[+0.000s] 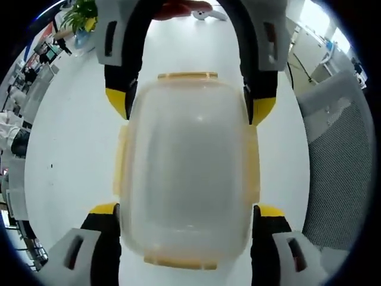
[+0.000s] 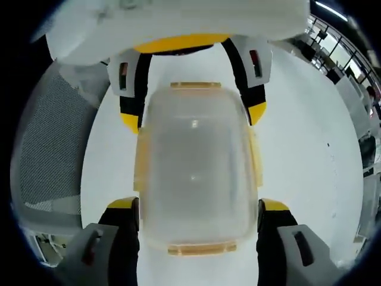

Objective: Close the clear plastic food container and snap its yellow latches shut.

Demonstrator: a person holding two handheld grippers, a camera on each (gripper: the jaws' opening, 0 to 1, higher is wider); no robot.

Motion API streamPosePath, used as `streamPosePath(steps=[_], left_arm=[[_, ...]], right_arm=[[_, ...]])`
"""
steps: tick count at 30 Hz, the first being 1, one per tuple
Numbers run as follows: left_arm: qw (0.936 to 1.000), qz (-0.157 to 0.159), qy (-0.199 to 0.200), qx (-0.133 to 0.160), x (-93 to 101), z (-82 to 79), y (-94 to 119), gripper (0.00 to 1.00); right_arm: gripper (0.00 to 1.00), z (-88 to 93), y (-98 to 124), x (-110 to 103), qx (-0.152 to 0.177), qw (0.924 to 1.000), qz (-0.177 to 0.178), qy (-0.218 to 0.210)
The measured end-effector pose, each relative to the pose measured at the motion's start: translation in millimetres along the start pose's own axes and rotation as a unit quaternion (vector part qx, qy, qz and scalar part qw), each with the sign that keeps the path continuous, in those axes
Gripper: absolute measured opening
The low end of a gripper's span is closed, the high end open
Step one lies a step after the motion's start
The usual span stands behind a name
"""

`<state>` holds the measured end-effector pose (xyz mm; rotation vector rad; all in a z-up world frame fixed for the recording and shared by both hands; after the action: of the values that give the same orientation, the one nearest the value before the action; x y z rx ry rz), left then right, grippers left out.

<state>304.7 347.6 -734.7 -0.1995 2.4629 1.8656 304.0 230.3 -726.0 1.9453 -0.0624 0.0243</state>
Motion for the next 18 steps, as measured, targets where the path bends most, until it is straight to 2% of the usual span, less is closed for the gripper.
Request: streamPosePath(steps=[4, 18], left_arm=[[1.0000, 0.000, -0.001, 0.002, 0.2, -1.3, -2.7, 0.88], [0.9999, 0.007, -0.009, -0.010, -0.9, -5.1, -3.7, 0.87]], right_arm=[[0.80, 1.8, -2.2, -3.5, -0.004, 0.9999, 0.007, 0.012], [0.80, 2.0, -2.5, -6.1, 0.009, 0.9999, 0.012, 0.004]])
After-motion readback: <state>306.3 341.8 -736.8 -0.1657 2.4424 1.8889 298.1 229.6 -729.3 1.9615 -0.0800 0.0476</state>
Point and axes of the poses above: the point that each gripper's makers call its tool centre point, and the gripper's own axes: y roughly backward along the fingers, x roughly to its right, z roughly out of its underside, the point moved 9 cm from there along y, roughly backward along the fingers, and after that the axes turned 1 degree about x, right-handed, at the moved point
